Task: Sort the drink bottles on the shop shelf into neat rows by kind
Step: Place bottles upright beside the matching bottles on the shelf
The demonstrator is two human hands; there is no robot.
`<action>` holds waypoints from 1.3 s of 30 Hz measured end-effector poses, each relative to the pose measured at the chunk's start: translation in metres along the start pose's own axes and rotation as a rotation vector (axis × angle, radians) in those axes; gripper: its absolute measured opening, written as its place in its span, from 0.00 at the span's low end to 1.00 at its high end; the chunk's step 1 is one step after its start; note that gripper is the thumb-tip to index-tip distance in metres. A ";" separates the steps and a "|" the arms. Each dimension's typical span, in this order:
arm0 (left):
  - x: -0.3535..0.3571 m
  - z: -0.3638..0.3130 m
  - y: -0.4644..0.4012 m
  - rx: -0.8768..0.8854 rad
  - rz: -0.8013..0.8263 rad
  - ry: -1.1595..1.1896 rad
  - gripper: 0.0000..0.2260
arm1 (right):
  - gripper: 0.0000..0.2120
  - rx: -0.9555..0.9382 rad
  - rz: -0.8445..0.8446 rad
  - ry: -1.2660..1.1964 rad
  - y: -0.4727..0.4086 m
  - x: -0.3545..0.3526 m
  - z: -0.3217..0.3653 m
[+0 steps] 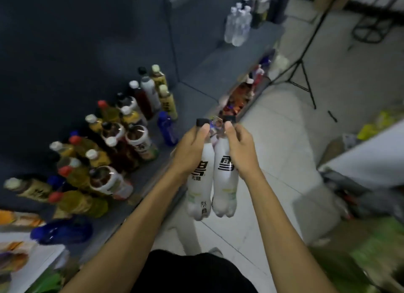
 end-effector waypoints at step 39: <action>0.212 -0.085 -0.591 -0.223 -0.209 0.125 0.08 | 0.16 0.221 0.131 -0.201 -0.551 -0.332 -0.069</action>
Point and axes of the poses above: each hand's wrist, its own y-axis away from the middle knuckle, its own x-axis out of the palm, z = x × y, the point moved 4 cm from there along -y, towards the middle knuckle, and after that the axes turned 9 degrees about z, right-handed, at the moved point
